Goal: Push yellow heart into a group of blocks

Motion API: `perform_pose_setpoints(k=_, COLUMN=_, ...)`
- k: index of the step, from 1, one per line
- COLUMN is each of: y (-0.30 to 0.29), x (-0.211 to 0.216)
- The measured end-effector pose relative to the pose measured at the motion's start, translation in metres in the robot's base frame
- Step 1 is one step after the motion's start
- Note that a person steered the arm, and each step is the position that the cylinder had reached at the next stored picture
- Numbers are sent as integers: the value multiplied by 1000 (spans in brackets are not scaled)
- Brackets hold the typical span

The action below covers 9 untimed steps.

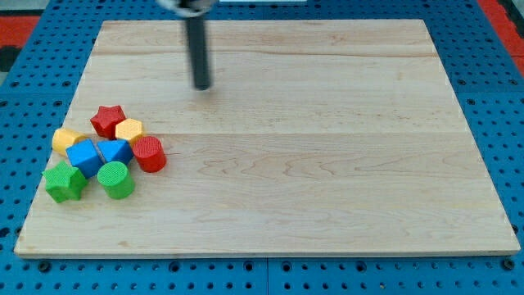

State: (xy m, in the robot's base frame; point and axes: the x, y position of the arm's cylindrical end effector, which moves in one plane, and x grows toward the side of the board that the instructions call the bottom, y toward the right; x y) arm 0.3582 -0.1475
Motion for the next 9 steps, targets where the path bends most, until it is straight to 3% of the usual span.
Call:
perform_pose_setpoints(k=1, y=-93, x=16)
perform_pose_setpoints(k=3, y=-81, x=25)
perform_pose_setpoints(k=5, y=-81, x=67)
perform_pose_setpoints(k=7, y=-154, x=22)
perform_pose_setpoints(k=9, y=-134, x=82)
